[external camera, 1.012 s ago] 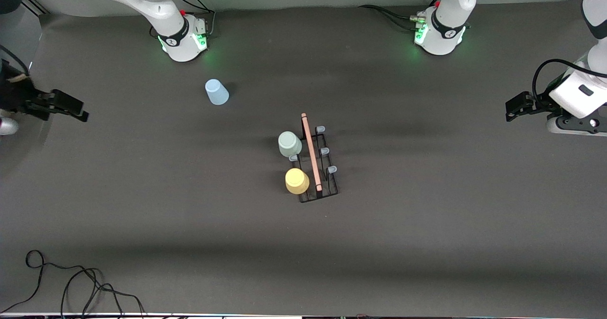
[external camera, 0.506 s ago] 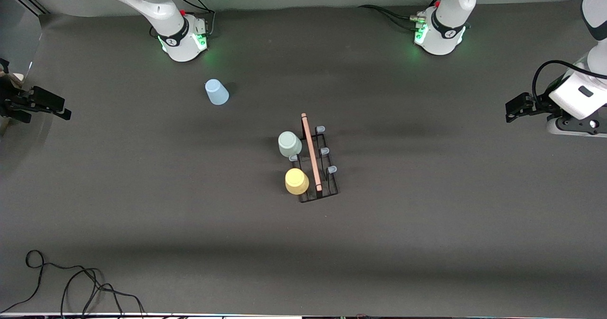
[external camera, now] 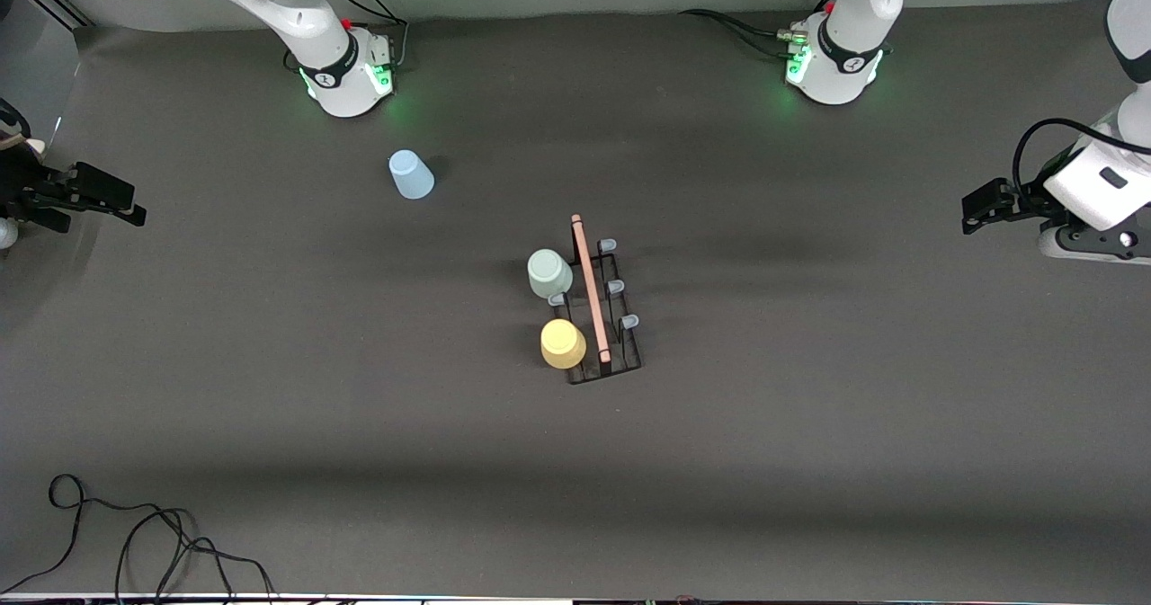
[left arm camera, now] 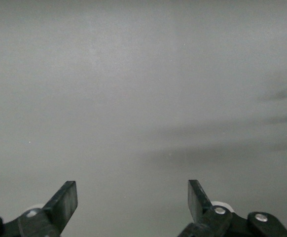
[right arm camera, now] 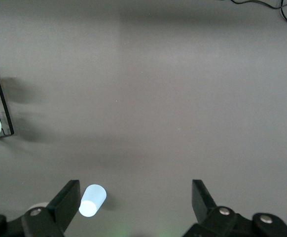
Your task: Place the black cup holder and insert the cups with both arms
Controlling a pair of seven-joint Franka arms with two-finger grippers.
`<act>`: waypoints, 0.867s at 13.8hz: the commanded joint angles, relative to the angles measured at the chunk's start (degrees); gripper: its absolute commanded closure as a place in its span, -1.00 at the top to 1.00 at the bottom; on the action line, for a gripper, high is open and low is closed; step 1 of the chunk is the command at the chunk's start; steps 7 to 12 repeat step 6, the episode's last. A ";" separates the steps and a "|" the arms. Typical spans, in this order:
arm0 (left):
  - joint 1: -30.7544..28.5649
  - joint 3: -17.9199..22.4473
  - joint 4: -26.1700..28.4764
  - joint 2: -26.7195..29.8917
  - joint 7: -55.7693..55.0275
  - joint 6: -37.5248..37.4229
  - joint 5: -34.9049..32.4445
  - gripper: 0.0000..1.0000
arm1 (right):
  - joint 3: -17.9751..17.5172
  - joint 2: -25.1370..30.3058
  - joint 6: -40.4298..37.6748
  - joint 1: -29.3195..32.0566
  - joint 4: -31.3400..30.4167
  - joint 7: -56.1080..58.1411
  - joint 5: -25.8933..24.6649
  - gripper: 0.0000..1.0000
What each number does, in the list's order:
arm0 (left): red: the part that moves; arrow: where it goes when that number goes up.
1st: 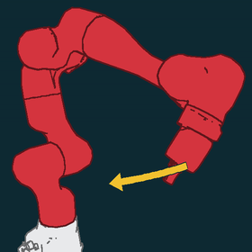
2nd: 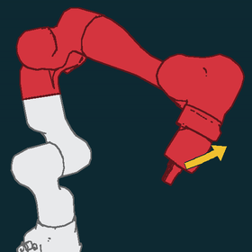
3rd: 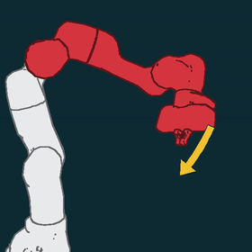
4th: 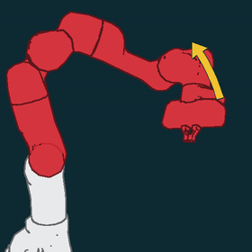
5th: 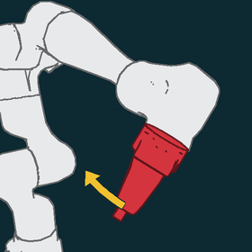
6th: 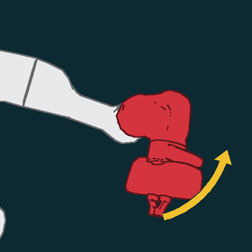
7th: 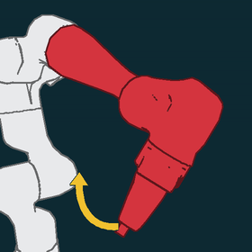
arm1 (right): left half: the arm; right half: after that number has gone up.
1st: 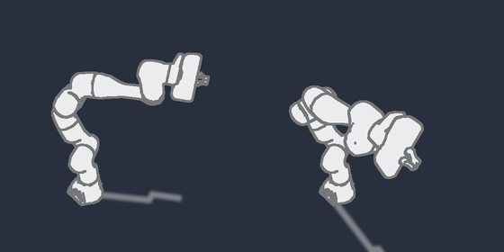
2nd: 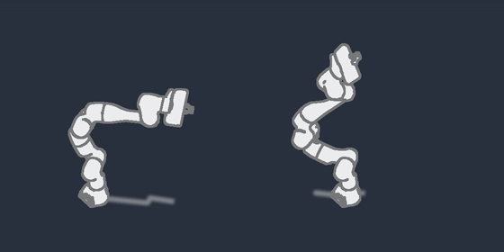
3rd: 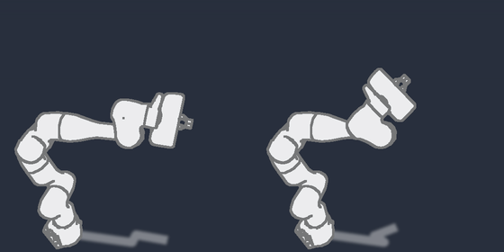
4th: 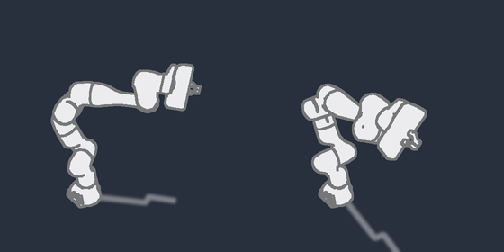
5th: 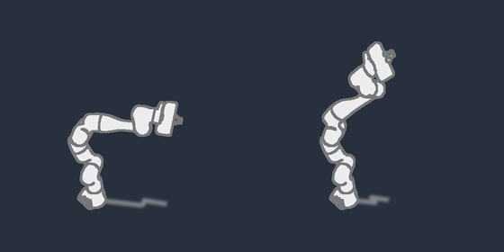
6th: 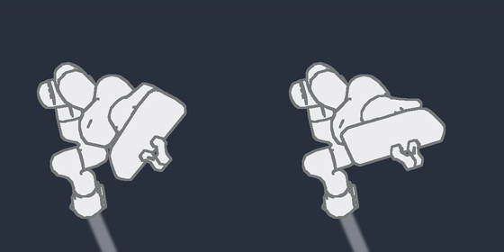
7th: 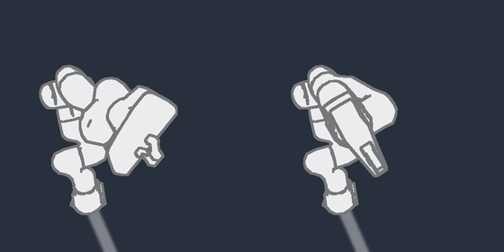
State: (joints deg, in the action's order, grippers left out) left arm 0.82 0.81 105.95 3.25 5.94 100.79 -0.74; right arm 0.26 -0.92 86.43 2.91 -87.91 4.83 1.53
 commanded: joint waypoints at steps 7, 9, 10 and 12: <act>0.15 -0.37 -1.62 1.49 0.47 -1.91 -0.50 1.00 | -1.14 -0.31 -1.08 0.78 0.37 -0.26 -0.30 1.00; 0.15 -0.37 -1.62 1.49 0.47 -1.91 -0.50 1.00 | -1.14 -0.31 -1.08 0.78 0.37 -0.26 -0.30 1.00; 0.15 -0.37 -1.62 1.49 0.47 -1.91 -0.50 1.00 | -1.14 -0.31 -1.08 0.78 0.37 -0.26 -0.30 1.00; 0.15 -0.37 -1.62 1.49 0.47 -1.91 -0.50 1.00 | -1.14 -0.31 -1.08 0.78 0.37 -0.26 -0.30 1.00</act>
